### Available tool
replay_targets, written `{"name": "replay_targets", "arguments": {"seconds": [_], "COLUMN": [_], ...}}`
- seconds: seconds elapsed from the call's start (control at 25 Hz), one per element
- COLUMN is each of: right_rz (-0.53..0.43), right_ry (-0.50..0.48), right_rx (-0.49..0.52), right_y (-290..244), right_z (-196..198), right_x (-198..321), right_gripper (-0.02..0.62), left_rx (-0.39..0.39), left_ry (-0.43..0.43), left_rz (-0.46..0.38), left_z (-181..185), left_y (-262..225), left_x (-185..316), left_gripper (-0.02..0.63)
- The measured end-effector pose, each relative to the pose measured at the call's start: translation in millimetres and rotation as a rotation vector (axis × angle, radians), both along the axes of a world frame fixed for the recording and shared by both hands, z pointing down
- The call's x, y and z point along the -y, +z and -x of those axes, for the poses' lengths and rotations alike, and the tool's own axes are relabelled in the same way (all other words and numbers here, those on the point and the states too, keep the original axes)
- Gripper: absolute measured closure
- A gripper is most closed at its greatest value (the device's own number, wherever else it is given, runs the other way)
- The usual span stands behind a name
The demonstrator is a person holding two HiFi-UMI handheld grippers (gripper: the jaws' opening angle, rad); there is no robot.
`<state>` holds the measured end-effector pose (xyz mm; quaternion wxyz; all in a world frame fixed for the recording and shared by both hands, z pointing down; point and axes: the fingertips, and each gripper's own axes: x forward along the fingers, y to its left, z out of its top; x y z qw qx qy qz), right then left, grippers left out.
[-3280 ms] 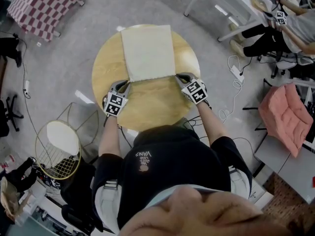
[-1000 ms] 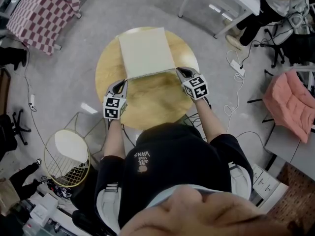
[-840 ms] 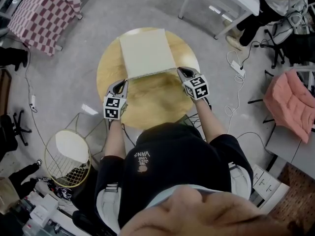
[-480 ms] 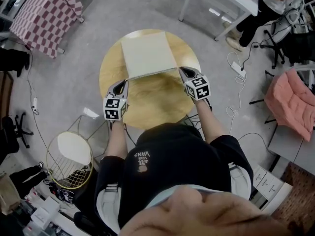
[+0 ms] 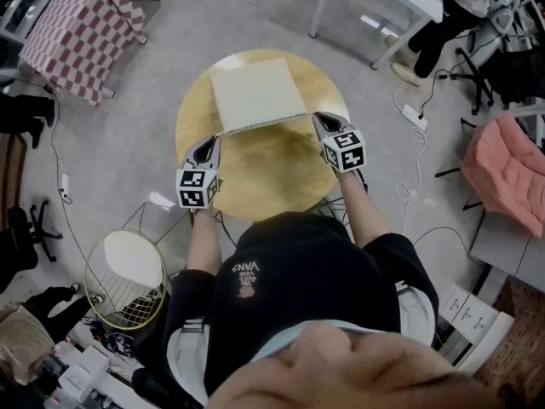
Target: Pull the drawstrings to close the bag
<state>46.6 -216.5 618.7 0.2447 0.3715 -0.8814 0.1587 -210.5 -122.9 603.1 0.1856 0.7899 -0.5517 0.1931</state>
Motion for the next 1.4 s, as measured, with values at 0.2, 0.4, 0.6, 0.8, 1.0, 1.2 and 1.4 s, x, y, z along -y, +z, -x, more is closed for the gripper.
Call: {"name": "replay_targets", "arguments": {"seconds": [0.2, 0.4, 0.6, 0.8, 1.0, 1.2, 1.4], "right_rz": [-0.01, -0.024, -0.03, -0.035, -0.045, -0.053, -0.061], "right_ry": [0.026, 0.037, 0.043, 0.055, 0.079, 0.097, 0.106], "right_rx": [0.017, 0.029, 0.032, 0.028, 0.041, 0.051, 0.061], "right_y": [-8, -16, -20, -25, -32, -39, -46], "right_z": [-1, -3, -1, -5, -10, -12, -12], "right_x": [-7, -9, -11, -13, -16, -15, -18], "right_gripper": [0.591, 0.591, 0.591, 0.591, 0.591, 0.591, 0.591], "left_rx": [-0.008, -0.016, -0.031, -0.028, -0.024, -0.035, -0.04], "left_ry": [-0.009, -0.017, -0.033, -0.029, -0.024, -0.026, -0.036], "left_rz": [-0.023, -0.035, -0.039, -0.055, -0.07, -0.081, -0.093], "left_z": [5, 6, 11, 10, 10, 11, 17], "left_y": [-11, -18, -20, -28, -35, -38, -42], "left_x": [-5, -7, -10, -11, -12, -12, -17], "left_gripper": [0.589, 0.589, 0.589, 0.589, 0.589, 0.589, 0.589]}}
